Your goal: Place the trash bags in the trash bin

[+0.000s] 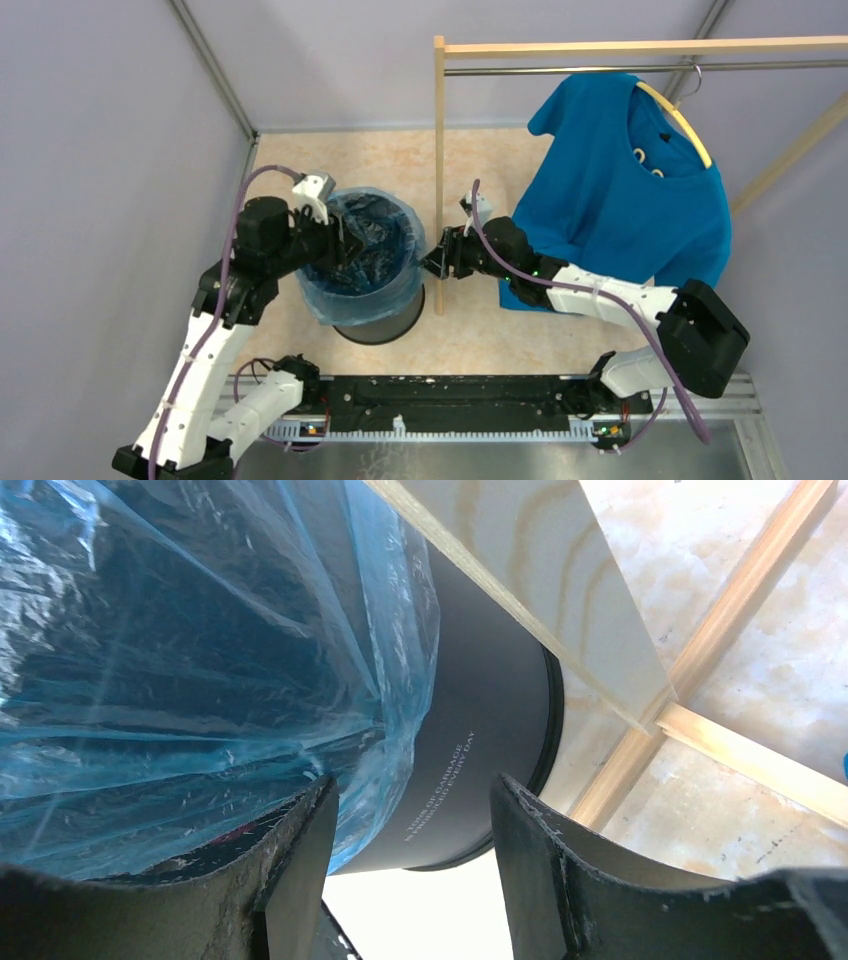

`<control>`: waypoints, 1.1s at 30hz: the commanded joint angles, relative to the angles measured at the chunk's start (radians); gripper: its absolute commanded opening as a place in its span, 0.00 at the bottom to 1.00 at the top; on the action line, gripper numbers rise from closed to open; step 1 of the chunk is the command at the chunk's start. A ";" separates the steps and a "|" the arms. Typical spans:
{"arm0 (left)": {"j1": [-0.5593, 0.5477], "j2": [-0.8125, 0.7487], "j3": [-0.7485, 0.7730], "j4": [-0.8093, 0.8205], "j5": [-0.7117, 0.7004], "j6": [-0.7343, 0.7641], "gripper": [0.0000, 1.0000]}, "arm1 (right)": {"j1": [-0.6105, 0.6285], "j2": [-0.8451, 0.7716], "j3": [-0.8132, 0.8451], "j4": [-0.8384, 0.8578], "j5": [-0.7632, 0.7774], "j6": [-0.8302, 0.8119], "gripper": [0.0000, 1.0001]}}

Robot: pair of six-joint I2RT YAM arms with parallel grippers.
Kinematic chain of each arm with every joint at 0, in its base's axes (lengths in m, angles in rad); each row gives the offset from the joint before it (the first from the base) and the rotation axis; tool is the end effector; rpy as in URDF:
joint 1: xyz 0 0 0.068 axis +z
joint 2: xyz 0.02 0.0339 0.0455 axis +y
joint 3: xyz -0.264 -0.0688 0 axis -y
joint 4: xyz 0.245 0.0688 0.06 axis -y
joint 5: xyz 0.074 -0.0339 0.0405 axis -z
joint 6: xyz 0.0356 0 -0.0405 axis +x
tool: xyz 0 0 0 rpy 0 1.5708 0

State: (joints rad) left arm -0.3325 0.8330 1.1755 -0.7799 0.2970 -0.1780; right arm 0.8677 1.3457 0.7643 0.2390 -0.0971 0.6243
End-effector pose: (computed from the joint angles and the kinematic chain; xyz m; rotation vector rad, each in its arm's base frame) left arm 0.1392 -0.0591 0.4019 0.3500 2.0127 -0.6211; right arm 0.1925 0.2325 0.2497 -0.3215 2.0451 1.0641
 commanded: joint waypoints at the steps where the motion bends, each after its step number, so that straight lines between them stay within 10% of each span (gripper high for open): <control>1: -0.036 0.016 -0.097 -0.001 -0.017 -0.021 0.45 | -0.001 0.020 0.059 0.064 -0.045 0.015 0.58; 10: -0.183 0.183 -0.208 0.020 -0.263 -0.060 0.40 | -0.001 0.014 0.055 0.053 -0.034 0.020 0.57; 33: -0.182 0.308 -0.502 0.374 -0.320 -0.261 0.39 | -0.001 0.042 0.062 0.075 -0.044 0.023 0.58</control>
State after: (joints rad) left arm -0.5133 1.1042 0.7174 -0.5312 0.0277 -0.4053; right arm 0.8673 1.3735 0.7689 0.2466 -0.1246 0.6399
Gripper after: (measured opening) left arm 0.390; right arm 0.577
